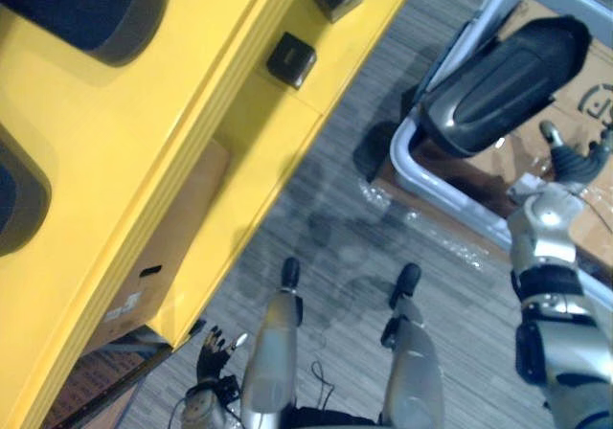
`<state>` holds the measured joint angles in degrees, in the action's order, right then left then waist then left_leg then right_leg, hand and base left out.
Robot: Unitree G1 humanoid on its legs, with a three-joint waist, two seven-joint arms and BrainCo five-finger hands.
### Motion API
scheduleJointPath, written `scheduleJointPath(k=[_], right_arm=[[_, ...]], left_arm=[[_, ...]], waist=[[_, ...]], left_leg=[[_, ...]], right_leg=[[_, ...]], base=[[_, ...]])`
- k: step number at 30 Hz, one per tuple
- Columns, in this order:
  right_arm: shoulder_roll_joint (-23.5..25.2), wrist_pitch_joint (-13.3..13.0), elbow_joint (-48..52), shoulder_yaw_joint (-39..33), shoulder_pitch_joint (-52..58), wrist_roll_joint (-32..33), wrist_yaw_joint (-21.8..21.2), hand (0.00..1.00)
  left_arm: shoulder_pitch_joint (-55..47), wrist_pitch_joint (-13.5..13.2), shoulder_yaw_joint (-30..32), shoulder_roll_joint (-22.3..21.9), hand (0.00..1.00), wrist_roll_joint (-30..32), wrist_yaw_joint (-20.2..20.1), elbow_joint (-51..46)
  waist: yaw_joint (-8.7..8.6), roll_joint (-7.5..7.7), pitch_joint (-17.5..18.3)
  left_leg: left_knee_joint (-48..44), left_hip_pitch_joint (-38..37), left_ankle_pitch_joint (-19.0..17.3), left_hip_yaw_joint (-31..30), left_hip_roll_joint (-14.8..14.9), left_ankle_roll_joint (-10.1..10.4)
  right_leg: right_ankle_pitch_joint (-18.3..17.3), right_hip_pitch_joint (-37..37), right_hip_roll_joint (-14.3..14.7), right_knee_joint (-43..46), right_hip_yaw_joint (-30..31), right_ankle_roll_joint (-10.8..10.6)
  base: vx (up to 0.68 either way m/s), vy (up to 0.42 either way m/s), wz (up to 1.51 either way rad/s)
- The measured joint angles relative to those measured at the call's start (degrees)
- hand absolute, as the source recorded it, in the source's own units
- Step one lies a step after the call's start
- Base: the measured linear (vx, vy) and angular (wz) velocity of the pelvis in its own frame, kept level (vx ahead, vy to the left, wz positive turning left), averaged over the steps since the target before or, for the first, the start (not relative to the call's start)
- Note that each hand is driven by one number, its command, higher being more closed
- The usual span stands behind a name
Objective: Walk over and take plastic housings, then place them on the shelf
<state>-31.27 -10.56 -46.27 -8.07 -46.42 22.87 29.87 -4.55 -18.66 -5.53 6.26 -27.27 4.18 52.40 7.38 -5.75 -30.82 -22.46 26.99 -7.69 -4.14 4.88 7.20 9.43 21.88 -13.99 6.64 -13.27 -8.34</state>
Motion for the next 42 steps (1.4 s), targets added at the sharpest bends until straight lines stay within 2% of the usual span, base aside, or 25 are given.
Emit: scheduleJointPath(k=[11, 15, 19, 24, 30, 35, 36, 39, 42], right_arm=[[-0.4, 0.7, -3.8, 1.0, -2.5, 0.0, 0.0, 0.0], [-1.0, 2.5, -4.1, 1.0, -2.8, -0.3, 0.4, 0.0], [-2.2, 4.6, -6.7, 1.3, -4.0, -0.7, 2.1, 0.0], [-3.4, 4.9, -9.7, 2.4, -5.4, -0.7, 4.4, 0.0], [-6.2, 8.3, -12.0, 2.7, -6.9, -0.7, 7.0, 0.0], [-6.8, 10.5, -13.1, 3.7, -8.3, -0.7, 7.6, 0.0], [-7.0, 11.0, -13.3, 3.7, -8.5, -0.7, 7.6, 1.0], [-8.1, 13.4, -13.7, 4.4, -9.0, -0.9, 7.1, 1.0], [-10.1, 15.4, -15.0, 5.1, -9.0, -3.6, 4.9, 1.0]], left_arm=[[0.0, 0.3, -0.4, 0.1, 0.0, 0.0, -0.9, 0.9], [0.0, 0.3, -2.0, 0.2, 0.0, -1.6, -0.9, 1.6], [0.0, 0.3, -2.2, 0.2, 0.0, -2.1, -1.0, 1.8], [0.4, 0.2, -3.2, 0.2, 0.0, -2.8, -1.0, 2.8], [0.4, 0.3, -4.8, -0.2, 0.0, -4.2, -1.0, 3.3], [0.4, 0.2, -5.0, -0.2, 0.0, -4.4, -1.0, 3.3], [0.5, 0.2, -5.2, -0.1, 0.0, -4.4, -1.0, 3.3], [0.6, 0.4, -6.1, 0.2, 0.0, -4.4, -1.0, 3.3], [0.6, 0.6, -6.1, 0.2, 0.0, -4.4, -1.0, 3.4]], waist=[[0.1, -0.29, 0.1], [-0.05, -1.2, 0.4], [0.03, -1.31, 0.4], [0.09, -1.98, 0.8], [1.33, -3.47, 1.8], [1.42, -3.51, 1.8], [1.42, -3.53, 1.8], [1.53, -3.63, 1.9], [1.57, -3.72, 2.0]], left_leg=[[3.4, -0.8, 2.7, -1.4, -1.2, 0.2], [4.2, -1.1, 3.1, -1.5, -1.2, 0.3], [4.3, -1.1, 3.1, -1.5, -1.2, 0.3], [5.4, -1.1, 3.8, -1.9, -1.4, 0.3], [6.9, -1.2, 4.8, -1.9, -1.6, 0.4], [7.0, -1.1, 5.0, -2.2, -1.7, 0.5], [7.0, -1.1, 5.0, -2.3, -1.7, 0.5], [7.3, -1.0, 5.3, -2.8, -1.8, 0.5], [8.2, -0.9, 6.0, -3.2, -1.9, 0.7]], right_leg=[[-1.0, 0.2, -1.3, 1.6, -1.2, -0.2], [-1.0, 0.2, -1.4, 1.6, -1.3, -0.2], [-1.0, 0.2, -1.4, 1.6, -1.3, -0.2], [-1.1, 0.3, -1.7, 1.6, -2.1, -0.2], [-1.2, 1.0, -1.9, 1.8, -2.2, -0.1], [-1.3, 1.1, -2.1, 2.1, -2.4, -0.1], [-1.4, 1.1, -2.1, 2.2, -2.5, 0.0], [-1.8, 1.3, -2.3, 2.9, -2.9, 0.0], [-2.0, 1.6, -2.5, 3.2, -3.4, 0.1]], base=[[-0.03, -0.001, 0.1], [0.0, 0.0, 0.0], [0.0, 0.0, 0.0], [0.0, -0.005, 0.05], [0.0, -0.002, 0.02], [0.0, 0.001, 0.02], [-0.01, 0.001, 0.07], [-0.01, -0.004, 0.09], [-0.01, -0.012, 0.08]])
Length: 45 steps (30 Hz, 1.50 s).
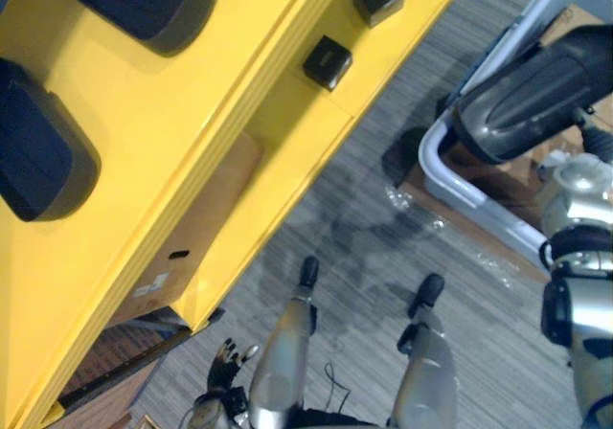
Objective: Walk over and take plastic housings, then place them on the shelf
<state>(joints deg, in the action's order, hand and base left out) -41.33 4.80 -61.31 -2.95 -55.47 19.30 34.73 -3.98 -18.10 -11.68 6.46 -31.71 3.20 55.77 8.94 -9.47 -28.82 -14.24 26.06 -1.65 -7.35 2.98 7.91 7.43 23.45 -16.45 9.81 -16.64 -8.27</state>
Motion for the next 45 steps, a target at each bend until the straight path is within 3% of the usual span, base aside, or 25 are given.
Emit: scheduleJointPath(k=[6, 10, 20, 24, 28, 32, 36, 40, 45], right_arm=[[-2.7, 1.1, -1.9, 2.2, 0.1, -2.6, -3.5, 1.0], [-2.7, 3.0, -3.4, 3.1, 0.3, -4.6, -4.7, 1.0], [-3.8, 5.2, -4.6, 3.2, -0.1, -12.3, -6.2, 1.0], [-4.4, 7.6, -5.6, 3.7, -1.5, -16.9, -8.9, 1.0], [-5.7, 8.1, -6.6, 3.8, -1.7, -19.6, -12.1, 1.0], [-6.3, 9.2, -7.8, 3.7, -2.0, -20.3, -13.9, 1.0], [-7.0, 9.2, -8.1, 3.7, -1.9, -20.4, -14.8, 1.0], [-8.6, 8.9, -8.0, 3.7, -1.9, -20.3, -14.8, 1.0], [-8.7, 5.8, -6.6, 4.5, -1.1, -19.6, -10.8, 1.0]], left_arm=[[0.0, 1.5, -0.8, -0.2, 0.0, 0.0, 0.0, 0.7], [-0.2, 1.9, -0.9, -0.3, 0.0, 0.1, 0.0, 1.5], [-0.2, 1.8, -0.9, -0.1, 0.0, 0.1, 0.0, 1.5], [-1.4, 1.5, -0.9, 0.2, 0.0, 0.1, 0.0, -0.1], [-2.9, 1.7, -0.6, 0.5, 0.0, 0.1, 0.0, -2.7], [-4.2, 2.1, -0.2, 1.6, 0.0, 0.1, 0.0, -5.4], [-5.1, 2.2, 1.0, 1.9, 0.0, 0.2, -0.2, -6.4], [-5.1, 2.1, 2.0, 2.1, 0.0, 0.2, -1.2, -7.4], [-5.1, 1.4, 2.0, 2.4, 0.0, 0.2, -1.7, -7.6]], waist=[[0.31, -1.03, 1.5], [0.49, -0.99, 3.4], [0.44, -0.95, 3.5], [-0.11, -0.73, 3.6], [-0.38, -0.18, 3.4], [-0.7, 1.6, 3.0], [-2.16, 2.75, 2.3], [-2.43, 3.61, 1.8], [-3.57, 3.97, 1.6]], left_leg=[[0.9, 0.1, 0.7, -0.2, 0.0, 0.1], [1.8, -0.1, 1.2, -0.3, 0.0, 0.1], [2.9, -0.7, 1.8, -0.2, 0.1, 0.3], [4.4, -1.8, 2.4, 0.0, 0.4, 0.4], [4.7, -2.3, 2.4, 0.1, 0.8, 0.4], [5.0, -2.4, 2.3, 0.3, 1.8, 0.5], [5.5, -3.2, 2.4, 0.7, 1.8, 0.6], [5.9, -4.0, 2.3, 1.9, 2.1, 0.7], [5.9, -4.0, 2.1, 2.1, 2.7, 0.9]], right_leg=[[-0.6, 0.6, -0.1, 0.5, -0.2, 0.0], [-0.6, 0.6, -0.2, 0.4, -0.4, 0.0], [-0.6, 0.5, -0.2, 0.3, -0.4, 0.0], [-0.5, 0.1, 0.1, -0.1, -0.4, 0.1], [-0.5, -0.6, 0.5, -0.8, -0.4, 0.1], [0.1, -0.8, 1.6, -1.6, -0.4, 0.5], [0.2, -1.3, 1.6, -1.9, -0.2, 0.5], [0.6, -1.3, 2.0, -2.8, 1.0, 0.5], [0.7, -1.3, 2.6, -3.1, 1.1, 0.6]], base=[[0.0, -0.006, 0.01], [0.0, -0.01, 0.02], [0.0, -0.001, 0.0], [0.0, 0.0, 0.0], [0.01, -0.006, -0.01], [0.02, -0.024, -0.05], [0.0, 0.0, -0.03], [0.0, -0.003, -0.15], [0.01, -0.015, -0.05]])
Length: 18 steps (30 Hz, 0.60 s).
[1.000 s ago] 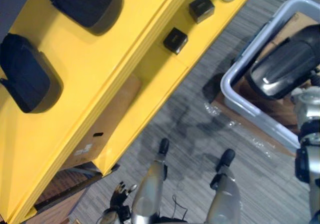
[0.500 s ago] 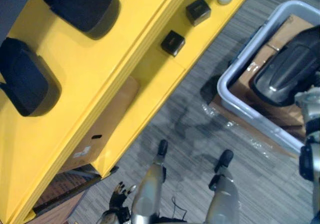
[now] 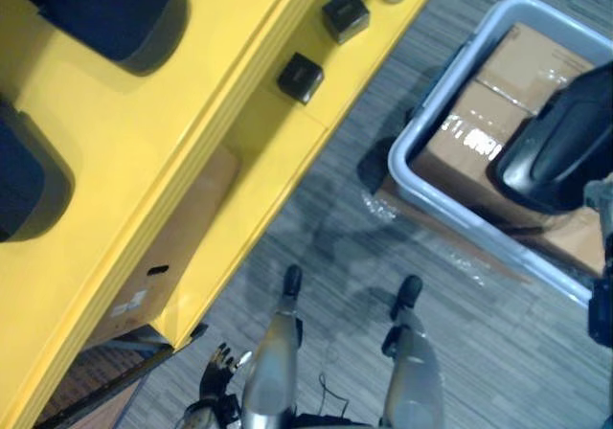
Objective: Walk over and take plastic housings, then place them on the shelf
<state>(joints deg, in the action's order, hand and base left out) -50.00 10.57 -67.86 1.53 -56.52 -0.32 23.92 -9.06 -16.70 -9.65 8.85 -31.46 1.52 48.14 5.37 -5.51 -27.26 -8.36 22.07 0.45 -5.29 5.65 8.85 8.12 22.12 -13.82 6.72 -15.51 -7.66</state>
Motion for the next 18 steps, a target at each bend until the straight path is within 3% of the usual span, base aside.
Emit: scheduleJointPath(k=[3, 9, 12, 18], right_arm=[[0.0, -1.9, 1.6, 0.0, 0.9, 0.8, 2.6, 1.0], [0.0, -5.8, 2.7, 0.0, 2.6, 1.8, 3.0, 1.0], [0.1, -7.7, 2.7, 0.0, 2.9, 1.8, 3.5, 1.0], [0.4, -10.4, 4.6, 0.8, 2.9, 1.7, 3.6, 1.0]], left_arm=[[0.0, -0.4, -0.1, 0.3, 0.0, -0.1, -0.7, -1.4], [1.2, -0.2, -2.6, 0.9, 0.0, -2.2, -4.5, -10.0], [3.0, 2.0, -7.4, 1.4, 0.0, -2.3, -8.0, -16.5], [6.1, 9.7, -15.6, 0.1, 0.0, -2.4, -14.3, -23.1]], waist=[[0.0, 0.11, -0.1], [-0.07, 0.19, -0.2], [-0.21, -0.01, -0.4], [-1.62, -0.11, -0.5]], left_leg=[[0.0, 0.0, -0.1, 0.1, 0.3, 0.1], [-0.1, 0.0, -0.2, 0.1, 0.6, 0.2], [-0.2, 0.0, -0.2, 0.2, 0.8, 0.2], [-0.2, -0.7, -0.5, 1.7, 0.9, 0.3]], right_leg=[[0.1, 0.0, 0.4, -0.1, 0.0, 0.1], [0.1, 0.0, 0.7, -0.1, 0.1, 0.2], [0.1, 0.0, 0.8, -0.1, 0.2, 0.2], [0.3, 0.4, 0.9, -0.2, 1.6, 0.4]], base=[[0.0, -0.01, -0.02], [0.0, 0.0, 0.0], [0.0, 0.0, 0.0], [0.01, 0.0, -0.11]])
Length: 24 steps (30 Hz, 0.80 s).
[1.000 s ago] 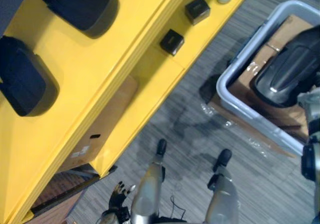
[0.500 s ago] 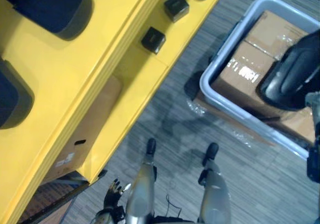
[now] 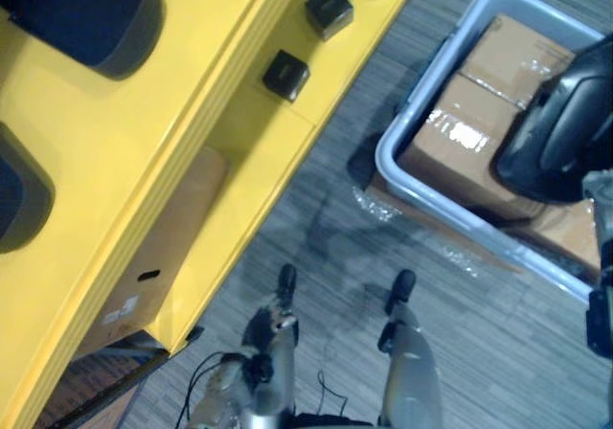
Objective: Walk over and take plastic housings, then place them on the shelf
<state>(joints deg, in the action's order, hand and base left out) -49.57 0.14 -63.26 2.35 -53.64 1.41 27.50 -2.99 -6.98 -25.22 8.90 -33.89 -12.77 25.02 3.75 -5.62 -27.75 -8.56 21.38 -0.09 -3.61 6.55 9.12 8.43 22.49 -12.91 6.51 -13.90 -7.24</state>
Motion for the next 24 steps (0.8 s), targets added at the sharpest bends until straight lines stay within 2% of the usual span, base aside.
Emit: scheduleJointPath(k=[1, 6, 9, 12, 15, 17, 20, 24], right_arm=[[0.2, 0.0, 0.0, 0.9, 0.0, 0.0, 0.0, 1.0], [2.7, -0.1, 2.6, 1.9, 0.0, -0.3, 0.2, 1.0], [4.2, -0.1, 4.7, 1.9, 0.1, -0.8, 0.5, 1.0], [6.3, -0.1, 8.8, 1.9, 0.1, -2.4, 1.4, 1.0], [7.9, -0.1, 14.9, 1.9, 1.2, -3.1, 1.4, 1.0], [9.9, -0.2, 19.9, 1.9, 1.6, -4.8, 1.5, 1.0], [11.5, -0.4, 22.8, 1.9, 1.6, -5.9, 1.5, 1.0], [14.1, -1.1, 24.2, 1.9, 0.9, -6.7, 1.6, 1.0]], left_arm=[[0.9, 1.6, -1.1, 0.0, 0.0, 0.0, -0.7, -1.1], [5.0, 6.2, -4.7, 0.0, 0.0, -2.0, -2.0, -5.2], [7.2, 7.6, -5.3, 0.1, 0.0, -2.2, -1.9, -7.2], [10.3, 8.7, -5.1, 0.5, 0.0, -2.1, -0.7, -9.6], [15.0, 8.9, -4.5, 0.7, 0.0, -1.3, 3.0, -10.7], [20.3, 8.9, -0.9, 0.8, 0.0, 0.7, 6.8, -11.3], [24.9, 8.7, 2.7, 1.3, 0.0, 2.6, 10.8, -11.6], [36.5, 8.6, 6.6, 3.7, 0.0, 3.9, 16.4, -8.9]], waist=[[-0.17, 0.0, 0.0], [-1.75, -0.01, 0.0], [-1.74, -0.01, 0.0], [-2.76, -0.01, 0.0], [-3.25, 0.0, 0.0], [-3.81, 0.02, 0.0], [-4.18, 0.06, 0.0], [-4.43, 0.38, 0.1]], left_leg=[[0.0, -0.4, -0.2, 0.5, 0.1, 0.0], [-2.0, -0.7, -1.7, 1.6, 0.4, 0.0], [-2.0, -1.6, -2.0, 2.7, 0.7, 0.0], [-2.0, -1.7, -2.0, 2.8, 0.9, 0.0], [-2.0, -2.9, -2.2, 3.6, 1.0, 0.0], [-2.0, -3.5, -2.4, 4.1, 1.2, 0.1], [-2.0, -3.5, -2.4, 4.2, 1.5, 0.1], [-1.9, -3.8, -2.5, 5.2, 2.1, 0.3]], right_leg=[[0.0, -0.1, 0.1, 0.0, 0.3, 0.0], [0.1, -0.5, 0.5, 0.0, 1.4, 0.0], [0.3, -0.7, 0.8, -0.2, 2.4, 0.1], [0.5, -0.9, 1.1, -0.5, 2.7, 0.2], [1.0, -2.1, 1.3, -1.6, 3.2, 0.1], [1.2, -2.6, 1.4, -1.9, 3.6, 0.1], [1.5, -2.6, 1.9, -2.2, 3.7, 0.3], [1.7, -2.2, 2.5, -2.3, 4.6, 0.6]], base=[[0.01, -0.004, -0.19], [0.0, 0.003, -0.14], [0.0, -0.002, -0.17], [0.0, -0.006, -0.06], [0.0, 0.003, -0.09], [-0.01, -0.001, -0.09], [-0.01, -0.016, -0.06], [0.0, -0.015, -0.12]])
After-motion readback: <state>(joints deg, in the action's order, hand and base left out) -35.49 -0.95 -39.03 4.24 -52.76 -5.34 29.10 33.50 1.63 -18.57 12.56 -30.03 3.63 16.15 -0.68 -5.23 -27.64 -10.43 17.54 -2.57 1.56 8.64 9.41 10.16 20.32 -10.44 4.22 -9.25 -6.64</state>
